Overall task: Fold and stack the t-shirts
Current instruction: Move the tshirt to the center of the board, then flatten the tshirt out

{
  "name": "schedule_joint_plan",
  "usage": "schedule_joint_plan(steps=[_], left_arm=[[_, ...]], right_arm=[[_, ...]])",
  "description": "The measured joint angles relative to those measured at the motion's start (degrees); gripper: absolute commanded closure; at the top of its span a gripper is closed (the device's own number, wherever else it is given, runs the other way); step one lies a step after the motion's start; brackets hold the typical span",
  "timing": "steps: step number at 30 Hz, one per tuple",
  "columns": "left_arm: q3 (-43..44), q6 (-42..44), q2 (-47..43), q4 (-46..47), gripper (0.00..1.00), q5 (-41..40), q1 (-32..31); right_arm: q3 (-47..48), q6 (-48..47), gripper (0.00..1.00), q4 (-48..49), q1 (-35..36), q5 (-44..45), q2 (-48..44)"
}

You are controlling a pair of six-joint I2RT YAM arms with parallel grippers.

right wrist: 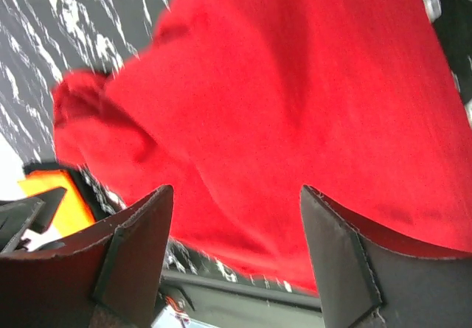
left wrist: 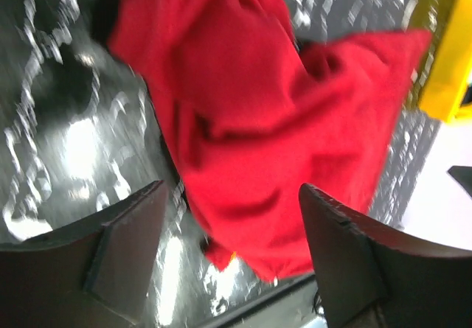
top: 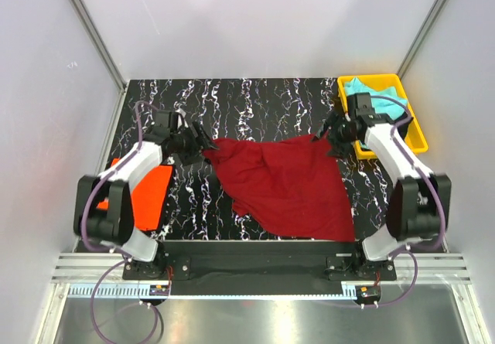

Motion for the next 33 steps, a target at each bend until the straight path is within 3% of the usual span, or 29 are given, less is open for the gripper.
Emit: schedule_joint_plan(steps=[10,26,30,33], left_arm=[[10.9,2.7,17.9,3.2,0.24,0.4,0.4],[14.8,4.7,25.0,3.5,0.28,1.1,1.1],[16.0,5.4,26.1,3.5,0.39,1.2,1.3],[17.3,5.8,27.3,3.5,0.63,1.3,1.4]], right_arm=[[16.8,-3.1,0.28,3.8,0.0,5.5,24.9],[30.3,-4.3,0.31,3.4,0.0,14.0,39.8],[31.3,-3.9,0.39,3.1,0.0,14.8,40.8],[31.5,-4.0,0.53,2.8,0.0,15.8,41.1]])
